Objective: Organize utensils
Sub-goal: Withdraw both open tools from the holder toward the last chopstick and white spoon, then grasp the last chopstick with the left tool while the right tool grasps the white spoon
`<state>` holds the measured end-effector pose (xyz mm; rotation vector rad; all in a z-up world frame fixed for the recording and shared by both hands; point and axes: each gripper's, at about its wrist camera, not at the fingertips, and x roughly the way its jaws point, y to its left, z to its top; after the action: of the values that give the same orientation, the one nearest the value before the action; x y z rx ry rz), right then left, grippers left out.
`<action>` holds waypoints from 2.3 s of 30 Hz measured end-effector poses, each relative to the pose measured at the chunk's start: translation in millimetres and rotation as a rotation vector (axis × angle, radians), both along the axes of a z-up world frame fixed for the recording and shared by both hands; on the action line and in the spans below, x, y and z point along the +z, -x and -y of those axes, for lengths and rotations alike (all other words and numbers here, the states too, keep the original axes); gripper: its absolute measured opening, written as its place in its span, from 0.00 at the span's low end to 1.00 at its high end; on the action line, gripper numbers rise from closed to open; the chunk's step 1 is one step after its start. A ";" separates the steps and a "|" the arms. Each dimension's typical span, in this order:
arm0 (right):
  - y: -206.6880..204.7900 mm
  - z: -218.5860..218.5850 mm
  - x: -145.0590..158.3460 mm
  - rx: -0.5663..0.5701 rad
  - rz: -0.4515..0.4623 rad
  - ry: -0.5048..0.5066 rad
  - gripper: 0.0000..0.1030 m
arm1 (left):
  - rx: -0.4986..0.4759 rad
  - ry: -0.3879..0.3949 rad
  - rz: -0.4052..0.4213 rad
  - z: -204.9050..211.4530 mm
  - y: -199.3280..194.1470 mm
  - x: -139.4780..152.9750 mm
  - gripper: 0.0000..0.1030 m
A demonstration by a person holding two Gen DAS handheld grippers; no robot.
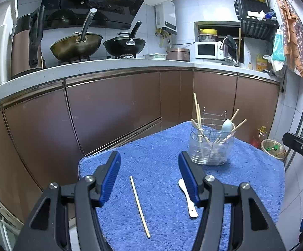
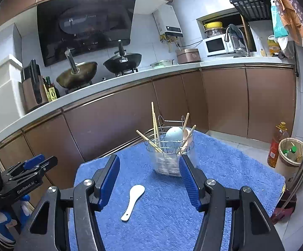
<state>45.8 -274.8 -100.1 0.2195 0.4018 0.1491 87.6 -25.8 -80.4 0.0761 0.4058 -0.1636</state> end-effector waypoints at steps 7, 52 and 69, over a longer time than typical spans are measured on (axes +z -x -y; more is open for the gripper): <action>-17.1 -9.1 -10.2 0.007 -0.047 0.026 0.55 | 0.011 -0.011 -0.033 -1.0 -14.1 -12.8 0.54; -192.1 -145.3 -174.2 0.189 -0.534 0.585 0.55 | -0.069 0.086 -0.683 -38.2 -181.9 -157.3 0.42; -193.9 -49.6 -154.0 0.175 -0.607 0.178 0.39 | -0.069 0.049 -0.746 -32.5 -194.6 -161.7 0.27</action>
<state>239.8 -225.2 -254.1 0.0482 1.0350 0.2176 282.2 6.7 -242.1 -0.0237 1.1430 -0.2686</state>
